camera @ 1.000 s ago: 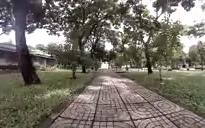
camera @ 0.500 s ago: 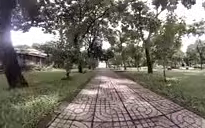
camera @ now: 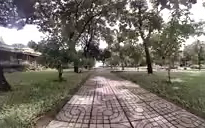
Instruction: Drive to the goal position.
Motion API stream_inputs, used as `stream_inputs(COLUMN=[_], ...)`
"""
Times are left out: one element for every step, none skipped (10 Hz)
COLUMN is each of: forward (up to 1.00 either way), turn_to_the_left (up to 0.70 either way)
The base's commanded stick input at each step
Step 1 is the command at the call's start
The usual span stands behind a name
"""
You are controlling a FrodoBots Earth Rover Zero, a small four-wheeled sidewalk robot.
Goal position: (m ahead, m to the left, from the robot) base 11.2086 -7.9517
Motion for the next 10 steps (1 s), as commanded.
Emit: stream_inputs(forward=[1.00, 1.00, 1.00, 1.00, 1.00, 1.00, 1.00, 1.00, 1.00, 1.00], turn_to_the_left=[0.00, 0.00, 0.00, 0.00, 0.00, 0.00, 0.00, 0.00, 0.00, 0.00])
